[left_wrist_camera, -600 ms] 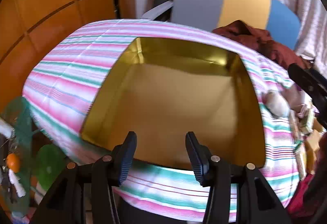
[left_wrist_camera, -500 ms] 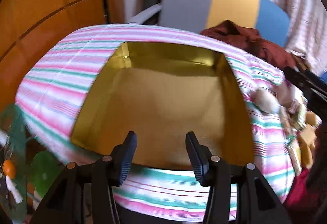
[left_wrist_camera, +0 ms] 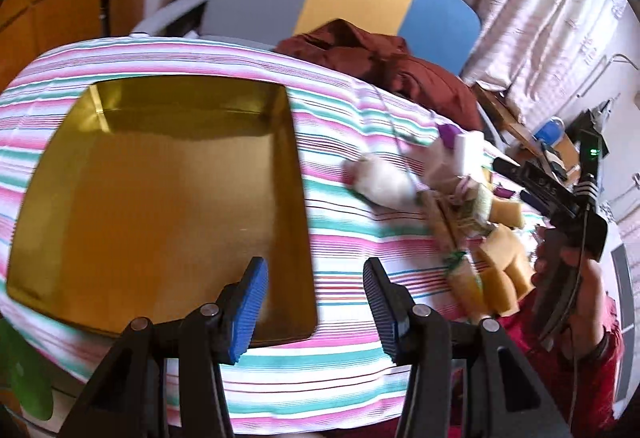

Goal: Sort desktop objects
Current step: 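Move the left tool from the gold tray toward the cream knit sock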

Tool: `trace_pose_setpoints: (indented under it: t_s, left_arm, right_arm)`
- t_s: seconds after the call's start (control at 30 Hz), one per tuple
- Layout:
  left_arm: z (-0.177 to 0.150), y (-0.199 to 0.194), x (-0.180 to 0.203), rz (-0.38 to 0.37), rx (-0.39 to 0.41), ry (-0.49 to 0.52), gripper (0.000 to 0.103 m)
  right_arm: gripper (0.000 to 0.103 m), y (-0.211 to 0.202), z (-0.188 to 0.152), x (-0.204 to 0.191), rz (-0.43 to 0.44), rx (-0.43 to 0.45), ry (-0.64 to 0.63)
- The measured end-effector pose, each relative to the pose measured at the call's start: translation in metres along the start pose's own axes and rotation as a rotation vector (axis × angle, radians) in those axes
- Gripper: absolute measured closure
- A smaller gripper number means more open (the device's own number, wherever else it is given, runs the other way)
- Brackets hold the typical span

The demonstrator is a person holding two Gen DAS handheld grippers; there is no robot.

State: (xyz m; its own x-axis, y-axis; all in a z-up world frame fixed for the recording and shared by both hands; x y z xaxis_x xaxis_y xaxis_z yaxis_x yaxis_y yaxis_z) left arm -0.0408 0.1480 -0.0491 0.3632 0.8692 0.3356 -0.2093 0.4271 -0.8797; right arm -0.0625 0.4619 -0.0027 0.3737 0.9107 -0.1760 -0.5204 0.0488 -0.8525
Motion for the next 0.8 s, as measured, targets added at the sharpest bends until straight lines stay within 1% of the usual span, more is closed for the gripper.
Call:
trace_pose_setpoints:
  t_s: [0.03,0.07,0.13,0.2,0.27,0.3,0.33,0.37,0.4,0.43,0.53,0.67,0.8]
  left_arm:
    - [0.001,0.001,0.006,-0.011,0.0,0.015,0.053]
    - [0.003,0.002,0.011,-0.023,0.003,0.032,0.053]
    - [0.008,0.009,0.022,-0.031,-0.006,0.063,0.052]
    - [0.011,0.021,0.033,-0.028,-0.061,0.096,0.048]
    - [0.016,0.032,0.04,-0.009,-0.087,0.118,0.048]
    - [0.019,0.036,0.043,0.005,-0.09,0.134,0.047]
    - [0.025,0.041,0.048,0.03,-0.09,0.156,0.047]
    - [0.026,0.044,0.05,0.045,-0.094,0.169,0.047]
    - [0.029,0.048,0.052,0.048,-0.1,0.182,0.047]
    - [0.033,0.054,0.057,0.05,-0.112,0.194,0.047]
    - [0.043,0.065,0.063,0.035,-0.126,0.203,0.047]
    - [0.059,0.086,0.078,-0.004,-0.146,0.202,0.047]
    - [0.07,0.108,0.087,0.034,-0.156,0.222,0.046]
  right_arm:
    - [0.009,0.006,-0.004,0.001,0.018,-0.031,0.015]
    - [0.013,0.011,-0.008,0.002,0.019,-0.062,0.014]
    - [0.027,0.019,-0.016,0.002,-0.017,-0.103,-0.001]
    - [0.03,0.03,-0.024,0.002,-0.024,-0.153,-0.009]
    - [0.03,0.039,-0.03,0.005,-0.004,-0.193,0.014]
    - [0.034,0.044,-0.032,0.006,0.004,-0.21,0.016]
    - [0.043,0.049,-0.035,0.007,0.006,-0.231,0.014]
    - [0.05,0.054,-0.036,0.005,0.006,-0.243,0.013]
    - [0.062,0.058,-0.039,0.006,0.015,-0.264,0.014]
    - [0.069,0.061,-0.042,0.006,0.025,-0.277,0.019]
    - [0.072,0.065,-0.047,0.011,0.058,-0.306,0.051]
    - [0.073,0.056,-0.044,0.01,0.065,-0.282,0.047]
    - [0.073,0.049,-0.04,0.008,0.05,-0.259,0.018]
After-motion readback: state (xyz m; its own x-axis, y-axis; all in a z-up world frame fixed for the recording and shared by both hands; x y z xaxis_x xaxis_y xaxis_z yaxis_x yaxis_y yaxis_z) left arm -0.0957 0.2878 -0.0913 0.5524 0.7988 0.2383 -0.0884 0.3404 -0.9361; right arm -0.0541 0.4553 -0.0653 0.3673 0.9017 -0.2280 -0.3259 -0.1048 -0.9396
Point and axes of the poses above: each gripper's, at about its wrist camera, not at the fingertips, and y roughly the way its jaws point, x to its right, z to its top, the point moved 10 cm from there along y, roughly the way its jaws point, and after that the axes turned 11 degrees about -x, right-handed, at the moved point
